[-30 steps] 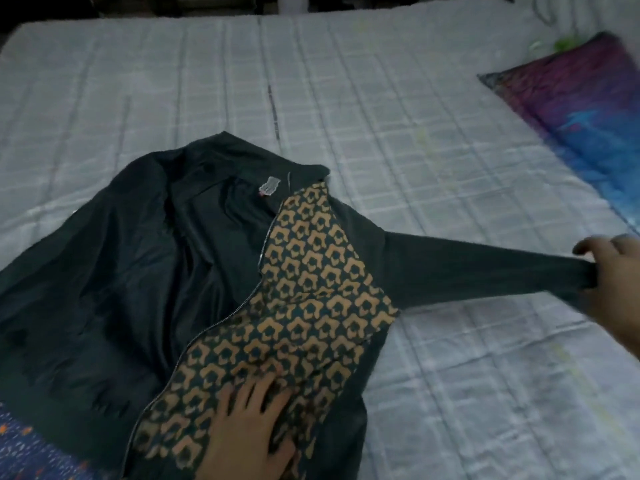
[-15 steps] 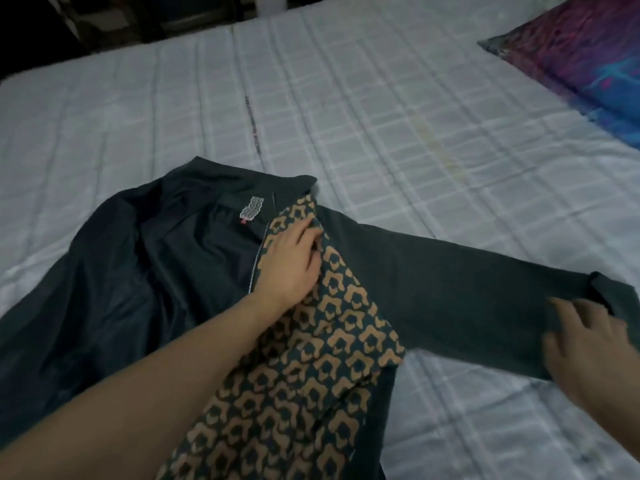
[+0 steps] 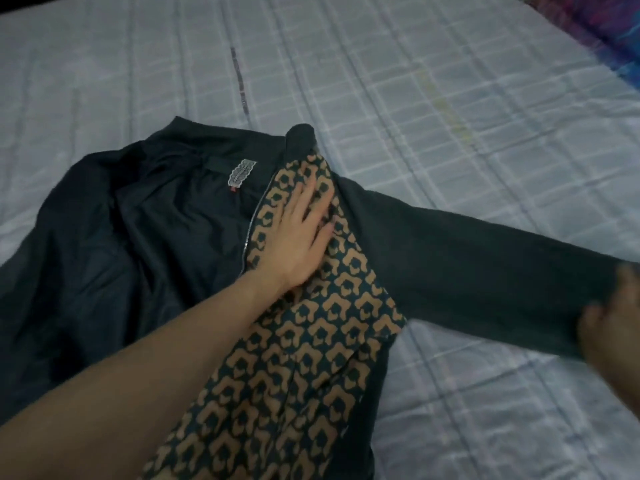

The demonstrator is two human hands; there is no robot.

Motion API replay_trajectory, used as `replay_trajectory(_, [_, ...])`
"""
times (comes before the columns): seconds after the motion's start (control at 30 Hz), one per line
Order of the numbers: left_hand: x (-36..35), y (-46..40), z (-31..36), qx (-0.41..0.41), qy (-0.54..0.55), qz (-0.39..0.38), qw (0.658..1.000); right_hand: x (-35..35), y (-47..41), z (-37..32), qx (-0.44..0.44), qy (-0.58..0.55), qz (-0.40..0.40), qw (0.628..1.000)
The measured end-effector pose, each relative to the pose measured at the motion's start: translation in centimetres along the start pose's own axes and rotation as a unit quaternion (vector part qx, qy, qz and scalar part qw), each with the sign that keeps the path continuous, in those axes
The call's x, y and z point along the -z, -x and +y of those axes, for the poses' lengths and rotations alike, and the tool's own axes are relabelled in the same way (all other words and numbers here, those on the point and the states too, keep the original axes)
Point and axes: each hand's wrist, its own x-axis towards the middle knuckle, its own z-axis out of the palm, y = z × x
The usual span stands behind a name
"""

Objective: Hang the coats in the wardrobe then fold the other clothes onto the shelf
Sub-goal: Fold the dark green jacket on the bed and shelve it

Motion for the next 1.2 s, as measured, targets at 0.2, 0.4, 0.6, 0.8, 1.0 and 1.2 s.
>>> replay_trajectory(0.2, [3.1, 19.0, -0.5, 0.004, 0.045, -0.004, 0.999, 0.7, 16.3, -18.7, 0.329, -0.146, -0.073, 0.93])
replay_trajectory(0.4, [5.4, 36.6, -5.4, 0.096, -0.045, -0.114, 0.988, -2.1, 27.3, -21.8, 0.286, -0.142, -0.234, 0.918])
replay_trajectory(0.6, [6.0, 42.5, -7.8, 0.095, -0.068, -0.25, 0.961, -0.8, 28.6, -19.1, 0.286, -0.178, -0.146, 0.93])
replay_trajectory(0.8, [6.8, 41.5, -9.4, 0.007, -0.064, -0.254, 0.965, 1.7, 38.9, -16.7, 0.318, -0.089, -0.172, 0.928])
replay_trajectory(1.0, [10.7, 42.8, -15.1, -0.002, -0.087, -0.058, 0.995, 1.3, 39.9, -14.6, 0.293, 0.104, -0.228, 0.923])
replay_trajectory(1.2, [16.5, 42.8, -25.0, 0.296, 0.026, 0.155, 0.942, 4.6, 40.5, -22.8, 0.215, 0.219, -0.284, 0.909])
